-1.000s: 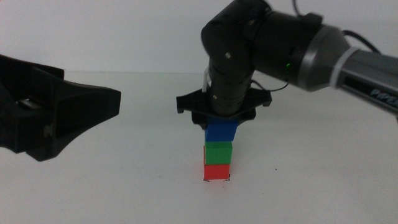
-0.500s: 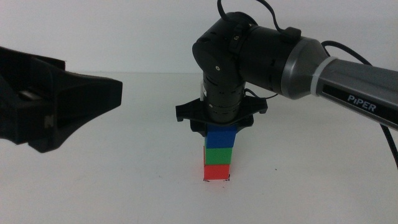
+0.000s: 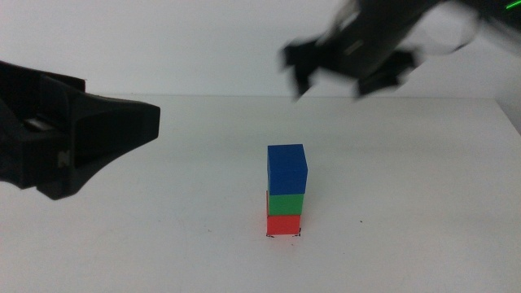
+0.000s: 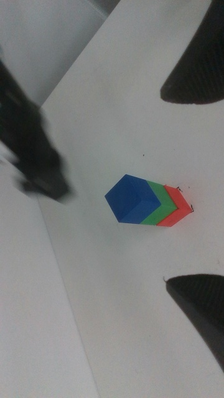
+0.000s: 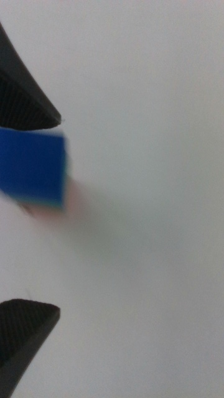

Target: Stack red cubes first, then green, then blue cubes in a specific spot.

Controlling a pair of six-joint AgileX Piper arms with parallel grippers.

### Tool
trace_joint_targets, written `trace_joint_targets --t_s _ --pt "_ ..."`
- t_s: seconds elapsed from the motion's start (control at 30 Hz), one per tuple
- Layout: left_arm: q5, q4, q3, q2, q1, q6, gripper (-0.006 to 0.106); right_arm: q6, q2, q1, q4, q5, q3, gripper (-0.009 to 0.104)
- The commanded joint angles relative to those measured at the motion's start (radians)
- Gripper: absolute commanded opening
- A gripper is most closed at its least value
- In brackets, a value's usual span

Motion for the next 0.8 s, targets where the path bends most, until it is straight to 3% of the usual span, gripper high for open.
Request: trace_joint_targets --t_s 0.0,0.13,0.3,0.5,0.77 --pt "-0.012 0.000 0.000 -0.005 0.001 -0.001 0.093 -0.080 -0.105 -0.071 -0.041 0.012 0.011 0.093" --pt "-0.012 0.000 0.000 -0.005 0.001 -0.001 0.093 -0.144 -0.276 -0.197 -0.101 -0.020 0.201 0.093" --pt "-0.012 0.002 0.000 -0.005 0.001 -0.001 0.093 -0.175 -0.503 -0.298 -0.095 -0.304 0.552 0.093" --pt "-0.012 0.002 0.000 -0.005 0.001 -0.001 0.093 -0.171 -0.705 -0.312 -0.130 -0.602 0.862 0.093" --pt "-0.012 0.002 0.000 -0.005 0.001 -0.001 0.093 -0.171 -0.822 -0.312 -0.094 -0.623 0.911 0.093"
